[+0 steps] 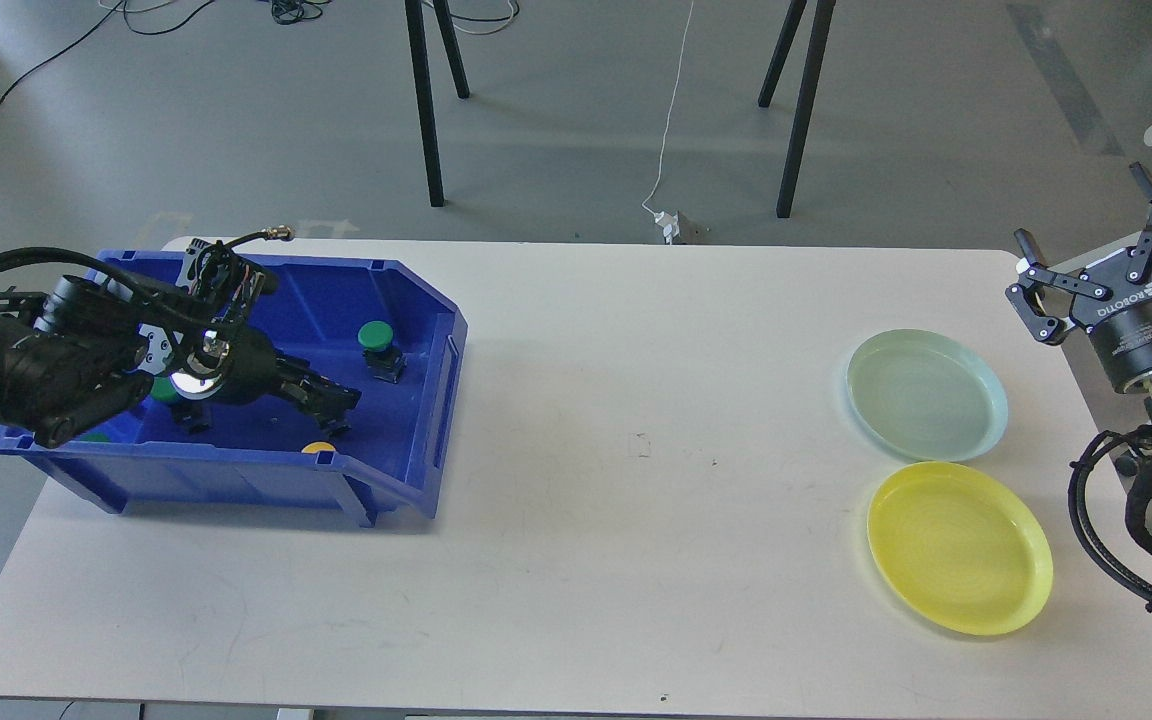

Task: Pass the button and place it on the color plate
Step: 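Lower the left gripper into the bin and grasp the yellow button, then lift the yellow button and carry it toward the right gripper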

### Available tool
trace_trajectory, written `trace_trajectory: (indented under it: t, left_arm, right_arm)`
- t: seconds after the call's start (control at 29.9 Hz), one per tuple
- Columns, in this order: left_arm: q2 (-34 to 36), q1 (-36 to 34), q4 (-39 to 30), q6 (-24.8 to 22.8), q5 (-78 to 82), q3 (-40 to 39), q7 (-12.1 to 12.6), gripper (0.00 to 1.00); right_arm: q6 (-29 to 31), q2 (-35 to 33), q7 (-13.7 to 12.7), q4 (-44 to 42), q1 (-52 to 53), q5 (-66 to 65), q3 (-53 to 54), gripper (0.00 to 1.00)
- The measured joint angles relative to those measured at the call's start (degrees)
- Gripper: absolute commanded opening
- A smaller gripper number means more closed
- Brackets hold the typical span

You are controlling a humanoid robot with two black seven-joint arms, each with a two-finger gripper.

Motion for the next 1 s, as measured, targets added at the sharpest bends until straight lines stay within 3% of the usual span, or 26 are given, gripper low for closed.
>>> trace_trajectory:
  t: [0.1, 0.37, 0.6, 0.8, 1.0]
  left_arm:
    - [0.00, 0.03, 0.00, 0.00, 0.01, 0.03, 0.00, 0.71]
    - [0.08, 0.83, 0.00, 0.06, 3.39, 0.06, 0.00, 0.40]
    - [0.09, 0.53, -0.03, 0.82, 3.93, -0.71, 0.00, 0.28]
    - [0.09, 0.62, -0.04, 1.06, 3.98, -0.70, 0.00, 0.06]
    - [1.35, -0.22, -1.30, 1.20, 4.06, -0.83, -0.01, 0.05]
  right_arm:
    - [0.00, 0.00, 0.00, 0.00, -0.01, 0.00, 0.01, 1.00]
    - [0.00, 0.08, 0.00, -0.07, -0.33, 0.00, 0.02, 1.00]
    - [0.00, 0.09, 0.00, -0.09, -0.49, 0.00, 0.02, 1.00]
    - [0.00, 0.09, 0.00, -0.09, -0.75, 0.00, 0.02, 1.00]
    - [0.00, 0.09, 0.00, -0.14, -0.96, 0.00, 0.02, 1.00]
